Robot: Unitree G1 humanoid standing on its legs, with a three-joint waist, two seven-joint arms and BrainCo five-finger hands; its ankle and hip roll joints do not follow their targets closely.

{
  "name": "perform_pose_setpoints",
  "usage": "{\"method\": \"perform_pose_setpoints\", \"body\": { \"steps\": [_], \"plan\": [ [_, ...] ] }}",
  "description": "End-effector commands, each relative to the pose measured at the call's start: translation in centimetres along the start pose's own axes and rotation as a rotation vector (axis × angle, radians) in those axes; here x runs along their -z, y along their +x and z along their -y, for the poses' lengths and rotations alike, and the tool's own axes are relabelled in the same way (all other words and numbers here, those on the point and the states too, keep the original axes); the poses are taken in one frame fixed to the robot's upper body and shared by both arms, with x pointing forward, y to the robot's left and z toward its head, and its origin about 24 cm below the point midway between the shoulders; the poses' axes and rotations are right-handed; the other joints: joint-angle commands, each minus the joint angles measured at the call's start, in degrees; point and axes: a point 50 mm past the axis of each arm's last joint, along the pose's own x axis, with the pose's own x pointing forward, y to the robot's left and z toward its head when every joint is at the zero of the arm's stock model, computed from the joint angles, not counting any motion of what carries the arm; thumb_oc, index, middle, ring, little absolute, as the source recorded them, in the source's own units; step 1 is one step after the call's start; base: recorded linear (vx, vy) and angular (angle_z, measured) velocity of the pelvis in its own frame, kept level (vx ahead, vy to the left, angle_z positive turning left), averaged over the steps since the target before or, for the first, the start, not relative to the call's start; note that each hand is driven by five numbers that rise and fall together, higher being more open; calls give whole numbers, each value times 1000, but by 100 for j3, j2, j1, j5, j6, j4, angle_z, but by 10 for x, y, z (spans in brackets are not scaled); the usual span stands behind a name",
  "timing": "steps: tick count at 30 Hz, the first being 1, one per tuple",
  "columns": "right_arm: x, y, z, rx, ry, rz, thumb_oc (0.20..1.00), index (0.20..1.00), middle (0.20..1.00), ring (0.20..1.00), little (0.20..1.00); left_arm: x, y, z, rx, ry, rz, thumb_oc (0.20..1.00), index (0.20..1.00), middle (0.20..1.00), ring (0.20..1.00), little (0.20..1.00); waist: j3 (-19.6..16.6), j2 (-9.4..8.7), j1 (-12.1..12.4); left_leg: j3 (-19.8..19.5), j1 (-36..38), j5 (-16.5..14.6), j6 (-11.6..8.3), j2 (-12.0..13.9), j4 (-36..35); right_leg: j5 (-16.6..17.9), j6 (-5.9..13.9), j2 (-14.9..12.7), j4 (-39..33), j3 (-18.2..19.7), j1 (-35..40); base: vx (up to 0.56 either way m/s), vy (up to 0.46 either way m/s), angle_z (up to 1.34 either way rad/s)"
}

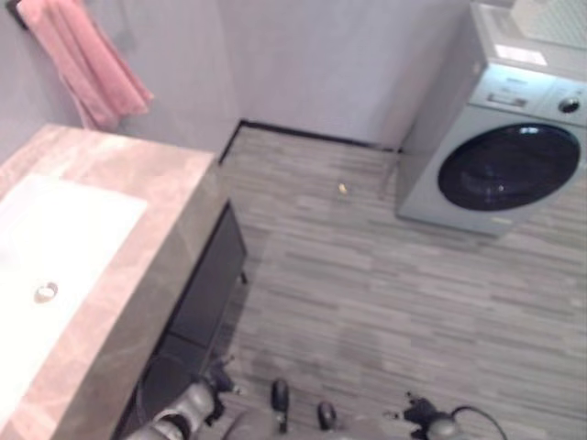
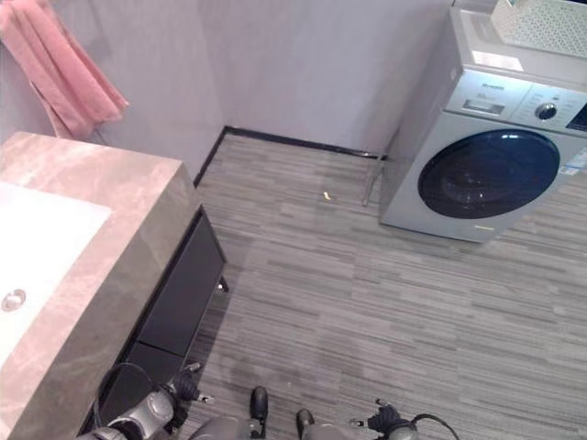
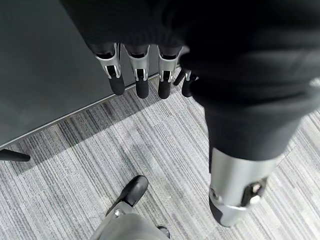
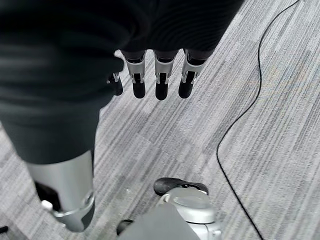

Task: Put brush and paste in cup on sink, flatten towel.

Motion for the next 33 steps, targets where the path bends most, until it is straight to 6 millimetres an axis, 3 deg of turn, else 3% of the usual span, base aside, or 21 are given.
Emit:
{"method": "perform_pose_setpoints", "body": {
  "steps": [1,3,5,6,7,9,11,12,14,17,20,21,22,24,25,26,29,30,31,32,33],
  "plan": [
    [-20,1,13,30,-67,100,1000,1000,1000,1000,1000,-16,4,-17,-33,67,56,1000,1000,1000,1000,1000,371,186,-162,-169,413,-719,-52,14,377,789,875,286,1402,-424,-862,90,182,-2],
    [-16,0,16,50,-79,100,1000,1000,1000,1000,1000,-19,5,-17,-34,84,63,1000,1000,1000,1000,1000,461,216,-327,-220,678,-778,-76,-82,346,536,718,293,1361,-828,-1179,266,180,24],
    [-5,-3,16,59,-122,104,1000,1000,1000,1000,1000,-18,5,-19,-31,26,66,1000,1000,1000,1000,1000,441,175,-493,-334,992,-1003,-157,-294,412,671,582,290,334,-755,-1394,422,38,16],
    [-5,-3,16,59,-123,104,1000,1000,1000,1000,1000,-18,5,-18,-30,26,65,1000,1000,1000,1000,1000,449,190,-507,-348,1006,-1013,-158,-282,418,672,580,292,316,-771,-1368,465,-51,45],
    [3,-5,14,63,-90,95,1000,1000,1000,1000,1000,-25,6,-23,-62,-91,83,1000,1000,1000,1000,1000,420,113,-606,-549,1206,-1120,-218,-431,473,1036,654,288,-611,-371,-1458,383,-64,54],
    [5,-6,11,56,-85,96,1000,1000,1000,1000,1000,-35,7,-22,-70,-103,119,1000,1000,1000,1000,1000,413,81,-646,-706,1395,-1206,-265,-442,514,1338,735,164,-1207,-366,-1480,413,-110,62],
    [6,-7,7,48,-87,96,1000,1000,1000,1000,1000,-39,7,-20,-67,-130,127,1000,1000,1000,1000,1000,385,49,-647,-787,1494,-1204,-287,-441,515,1409,713,140,-1354,-480,-1467,307,-174,68],
    [10,-8,1,29,-100,90,1000,1000,1000,1000,1000,-47,7,-13,-54,-168,154,1000,1000,1000,1000,1000,191,-4,-648,-1063,1683,-1109,-428,-339,522,1468,518,187,-1195,-398,-1239,287,-208,52],
    [11,-8,1,29,-100,89,1000,1000,1000,1000,1000,-47,7,-13,-53,-168,154,1000,1000,1000,1000,1000,194,1,-655,-1071,1693,-1108,-430,-332,517,1468,515,188,-1200,-407,-1229,245,-184,73],
    [11,-8,2,20,-138,94,1000,1000,1000,1000,1000,-42,7,-10,-59,-204,123,1000,1000,1000,1000,1000,-30,68,-635,-1287,1882,-606,-837,153,726,1113,229,365,-882,-785,-937,375,-328,62],
    [12,-9,4,23,-142,98,1000,1000,1000,1000,1000,-39,7,-10,-60,-208,115,1000,1000,1000,1000,1000,-57,80,-655,-1315,1836,-379,-949,256,934,1025,157,404,-881,-831,-811,215,-217,14],
    [14,-10,9,36,-153,109,1000,1000,1000,1000,1000,-33,6,-11,-63,-204,101,1000,1000,1000,1000,1000,-49,3,-673,-1203,1422,225,-1119,412,1867,903,37,401,-939,-823,-501,160,-185,27],
    [14,-10,9,36,-153,109,1000,1000,1000,1000,1000,-33,6,-11,-63,-204,101,1000,1000,1000,1000,1000,-52,6,-680,-1210,1398,207,-1119,412,1905,904,38,400,-938,-831,-506,243,-305,35],
    [13,-11,20,70,-156,123,1000,1000,1000,1000,1000,-28,6,-17,-80,-199,81,1000,1000,1000,1000,1000,136,-223,-657,-941,760,691,-1136,531,3271,808,-131,277,-980,-765,-156,178,-367,13],
    [9,-12,31,100,-197,149,1000,1000,1000,1000,1000,-28,6,-26,-109,-183,87,1000,1000,1000,1000,1000,392,-422,-546,-740,264,632,-1040,481,3965,744,-201,163,-960,-661,52,122,-341,-1],
    [9,-12,31,100,-197,149,1000,1000,1000,1000,1000,-28,6,-26,-109,-183,88,1000,1000,1000,1000,1000,402,-407,-536,-734,252,605,-1038,497,4009,736,-199,181,-944,-659,48,121,-261,-13],
    [27,-15,38,118,-244,91,1000,1000,1000,1000,1000,-28,6,-28,-106,-142,98,1000,1000,1000,1000,1000,512,-427,-410,-122,-541,172,-953,587,2987,555,-133,28,-966,-721,370,286,-153,-33],
    [32,-16,39,122,-251,78,1000,1000,1000,1000,1000,-26,6,-28,-109,-148,98,1000,1000,1000,1000,1000,527,-349,-372,8,-689,67,-888,557,2170,456,-88,59,-1012,-743,515,317,-41,10],
    [34,-17,38,120,-254,77,1000,1000,1000,1000,1000,-26,5,-26,-107,-154,94,1000,1000,1000,1000,1000,503,-303,-318,2,-800,108,-854,538,1562,445,-72,102,-1044,-741,576,240,-10,27],
    [34,-17,38,120,-254,76,1000,1000,1000,1000,1000,-25,5,-26,-106,-154,94,1000,1000,1000,1000,1000,510,-321,-320,9,-739,133,-846,507,1487,425,-68,74,-1048,-739,605,363,-6,40],
    [33,-17,34,109,-277,89,1000,1000,1000,1000,1000,-20,4,-23,-107,-166,76,1000,1000,1000,1000,1000,522,-197,-172,-158,-1073,533,-843,458,281,355,-70,259,-1097,-593,851,416,-13,33]
  ]
}}
